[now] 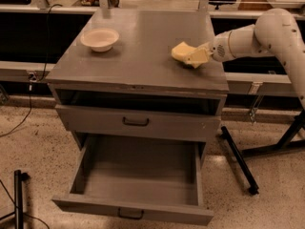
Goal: Pick sponge from middle drawer and place on counter
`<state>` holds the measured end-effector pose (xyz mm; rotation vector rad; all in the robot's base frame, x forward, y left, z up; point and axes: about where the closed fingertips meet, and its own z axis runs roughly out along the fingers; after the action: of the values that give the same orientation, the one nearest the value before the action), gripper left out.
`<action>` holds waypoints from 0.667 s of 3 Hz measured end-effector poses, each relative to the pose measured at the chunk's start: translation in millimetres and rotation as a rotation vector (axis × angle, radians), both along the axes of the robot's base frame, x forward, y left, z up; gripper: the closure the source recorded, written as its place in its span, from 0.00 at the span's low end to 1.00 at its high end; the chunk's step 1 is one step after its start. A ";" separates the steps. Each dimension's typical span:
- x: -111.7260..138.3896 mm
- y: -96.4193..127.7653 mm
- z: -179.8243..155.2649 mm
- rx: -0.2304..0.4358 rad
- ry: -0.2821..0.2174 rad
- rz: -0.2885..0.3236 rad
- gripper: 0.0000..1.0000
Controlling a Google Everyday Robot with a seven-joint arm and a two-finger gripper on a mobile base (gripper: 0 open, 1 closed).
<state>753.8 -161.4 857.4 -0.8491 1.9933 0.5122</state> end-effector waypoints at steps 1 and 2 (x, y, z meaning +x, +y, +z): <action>0.3 2.8 -2.3 0.000 0.003 0.004 0.00; -1.2 8.8 2.0 0.029 -0.017 0.049 0.00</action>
Offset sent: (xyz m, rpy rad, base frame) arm -0.0072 0.0118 0.0166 0.0928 -0.0678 0.1360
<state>752.5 -152.5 859.3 -0.8832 1.9493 0.5595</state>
